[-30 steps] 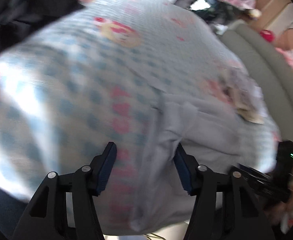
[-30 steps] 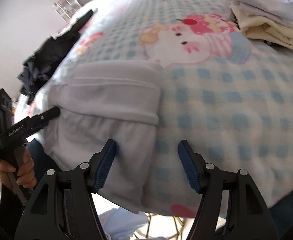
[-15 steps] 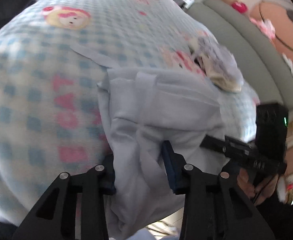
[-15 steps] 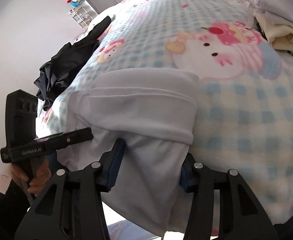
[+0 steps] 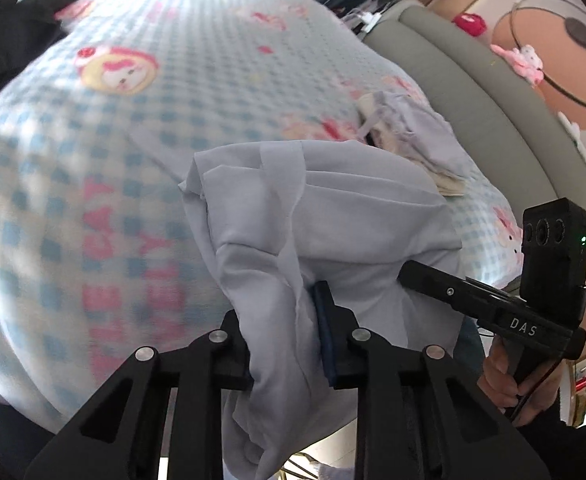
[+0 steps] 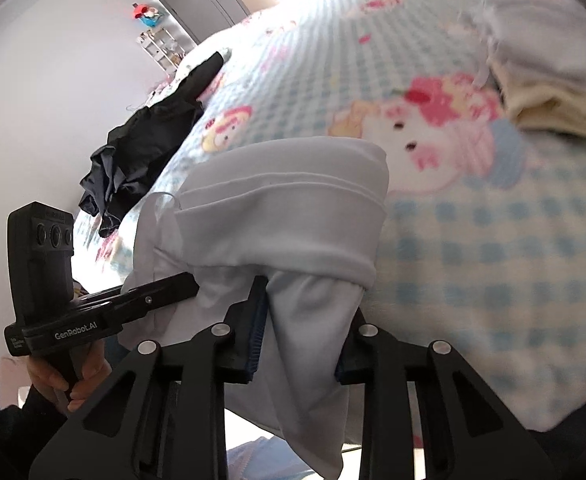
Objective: Fold clothes
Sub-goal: 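Grasp the folded shirt with both grippers and lift it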
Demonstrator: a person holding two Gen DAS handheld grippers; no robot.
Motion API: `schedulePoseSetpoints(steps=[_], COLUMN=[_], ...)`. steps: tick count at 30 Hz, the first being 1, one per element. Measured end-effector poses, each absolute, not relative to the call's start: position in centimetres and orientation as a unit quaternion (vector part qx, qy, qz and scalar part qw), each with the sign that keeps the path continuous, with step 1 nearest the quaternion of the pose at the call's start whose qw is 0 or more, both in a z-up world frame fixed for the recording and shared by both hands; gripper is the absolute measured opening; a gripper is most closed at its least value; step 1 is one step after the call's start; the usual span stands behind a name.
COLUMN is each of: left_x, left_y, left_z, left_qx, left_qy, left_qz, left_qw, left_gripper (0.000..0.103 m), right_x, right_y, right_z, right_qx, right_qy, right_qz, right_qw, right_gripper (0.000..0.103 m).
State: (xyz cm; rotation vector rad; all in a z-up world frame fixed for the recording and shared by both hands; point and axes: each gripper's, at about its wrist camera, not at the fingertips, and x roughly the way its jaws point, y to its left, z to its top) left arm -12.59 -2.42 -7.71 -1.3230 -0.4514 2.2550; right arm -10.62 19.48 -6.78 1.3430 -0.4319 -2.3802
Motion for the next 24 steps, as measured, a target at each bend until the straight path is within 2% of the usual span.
schedulePoseSetpoints(steps=[14, 20, 24], left_x=[-15.1, -18.8, -22.6], left_y=[8.3, 13.7, 18.6], left_z=[-2.6, 0.2, 4.1], left_qx=[-0.463, -0.438, -0.391], left_qy=[-0.129, -0.134, -0.114], left_qz=[0.829, 0.837, 0.856], left_qw=[0.285, 0.299, 0.318], left_gripper=[0.024, 0.022, 0.022], right_x=[-9.4, -11.9, -15.3], right_y=[28.9, 33.5, 37.0], right_z=[-2.6, 0.6, 4.2], right_qx=[0.425, 0.403, 0.373], right_qy=[-0.2, -0.179, -0.144], right_qz=[-0.87, -0.886, -0.908], right_qw=[0.149, 0.14, 0.128], right_gripper=[0.026, 0.026, 0.026])
